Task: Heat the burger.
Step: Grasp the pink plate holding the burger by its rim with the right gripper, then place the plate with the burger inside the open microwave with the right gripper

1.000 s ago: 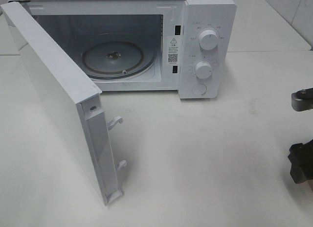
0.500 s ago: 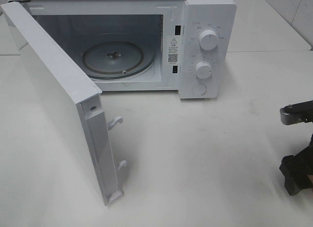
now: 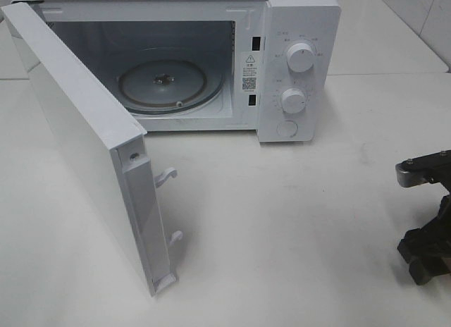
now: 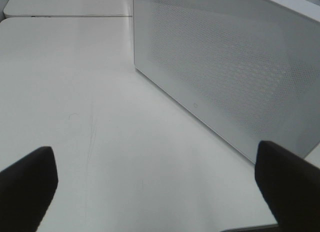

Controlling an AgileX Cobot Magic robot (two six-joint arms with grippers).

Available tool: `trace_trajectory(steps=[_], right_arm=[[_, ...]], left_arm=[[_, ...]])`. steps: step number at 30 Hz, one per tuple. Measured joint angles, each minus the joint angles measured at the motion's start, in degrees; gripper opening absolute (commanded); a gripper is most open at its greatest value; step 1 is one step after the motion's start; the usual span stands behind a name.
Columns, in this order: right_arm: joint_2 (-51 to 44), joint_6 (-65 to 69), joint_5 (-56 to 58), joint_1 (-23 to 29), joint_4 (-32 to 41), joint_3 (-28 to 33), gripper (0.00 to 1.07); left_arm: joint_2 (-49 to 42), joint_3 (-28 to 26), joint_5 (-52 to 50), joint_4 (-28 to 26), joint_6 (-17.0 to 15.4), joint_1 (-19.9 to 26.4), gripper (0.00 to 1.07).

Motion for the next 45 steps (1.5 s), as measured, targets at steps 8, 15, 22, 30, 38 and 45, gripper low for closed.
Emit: trace_trajectory(steps=[8, 15, 22, 30, 38, 45], right_arm=[[0.5, 1.5, -0.1, 0.0, -1.3, 0.0, 0.41], [0.5, 6.9, 0.1, 0.0, -4.7, 0.0, 0.05], [0.3, 9.0, 1.8, 0.0, -5.7, 0.0, 0.0], [-1.4, 13.0, 3.7, 0.7, -9.0, -0.1, 0.0], [-3.4, 22.6, 7.0, 4.5, -15.9, 0.0, 0.0], [-4.5, 27.9, 9.7, 8.1, -19.9, 0.0, 0.0]], left_arm=[[0.0, 0.0, 0.0, 0.0, 0.0, 0.0, 1.0], [0.0, 0.0, 0.0, 0.0, 0.0, 0.0, 1.0], [0.0, 0.0, 0.0, 0.0, 0.0, 0.0, 1.0], [0.0, 0.0, 0.0, 0.0, 0.0, 0.0, 1.0], [0.0, 0.0, 0.0, 0.0, 0.0, 0.0, 1.0], [0.0, 0.0, 0.0, 0.0, 0.0, 0.0, 1.0]])
